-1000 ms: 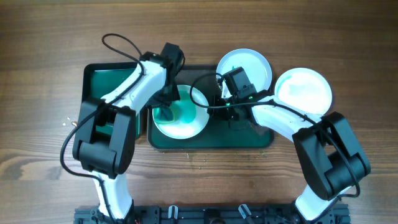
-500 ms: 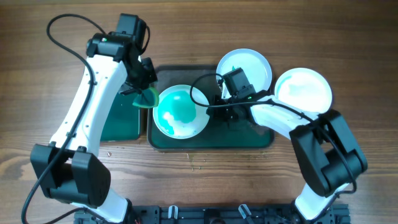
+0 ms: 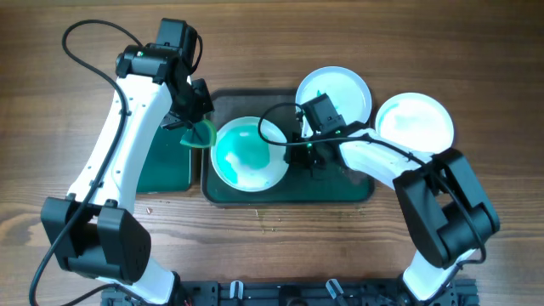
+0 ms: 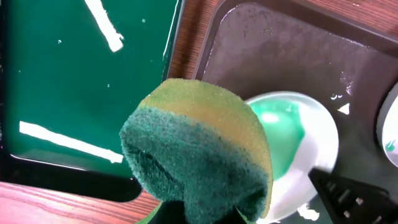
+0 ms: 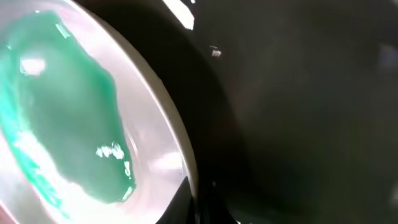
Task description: Clean dirty plates on tray and stack at the side
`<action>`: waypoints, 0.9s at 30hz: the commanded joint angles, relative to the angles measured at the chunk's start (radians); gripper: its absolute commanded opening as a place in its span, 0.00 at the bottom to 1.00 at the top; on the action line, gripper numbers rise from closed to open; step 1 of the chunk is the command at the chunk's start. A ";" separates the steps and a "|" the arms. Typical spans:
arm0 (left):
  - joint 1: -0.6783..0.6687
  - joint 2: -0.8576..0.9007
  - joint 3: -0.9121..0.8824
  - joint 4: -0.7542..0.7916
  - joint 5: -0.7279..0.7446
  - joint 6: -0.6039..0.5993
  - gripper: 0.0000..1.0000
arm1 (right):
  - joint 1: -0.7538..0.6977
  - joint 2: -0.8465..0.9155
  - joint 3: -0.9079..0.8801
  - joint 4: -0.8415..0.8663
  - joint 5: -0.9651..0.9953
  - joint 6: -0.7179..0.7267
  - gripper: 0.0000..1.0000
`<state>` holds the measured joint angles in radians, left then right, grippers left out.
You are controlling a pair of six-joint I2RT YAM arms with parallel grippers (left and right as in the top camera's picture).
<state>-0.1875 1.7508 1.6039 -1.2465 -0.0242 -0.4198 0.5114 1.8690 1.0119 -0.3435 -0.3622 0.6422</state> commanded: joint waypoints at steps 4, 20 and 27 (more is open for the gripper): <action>0.001 0.000 0.010 0.000 0.009 0.020 0.04 | 0.085 -0.203 0.079 -0.161 0.406 -0.146 0.04; 0.001 0.000 0.010 0.000 0.009 0.020 0.04 | 0.360 -0.269 0.180 -0.383 1.337 -0.228 0.04; 0.001 0.000 0.010 0.000 0.009 0.020 0.04 | 0.502 -0.274 0.180 -0.372 1.681 -0.329 0.04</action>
<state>-0.1879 1.7508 1.6035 -1.2469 -0.0242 -0.4198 0.9550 1.6135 1.1679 -0.7219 1.0405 0.3710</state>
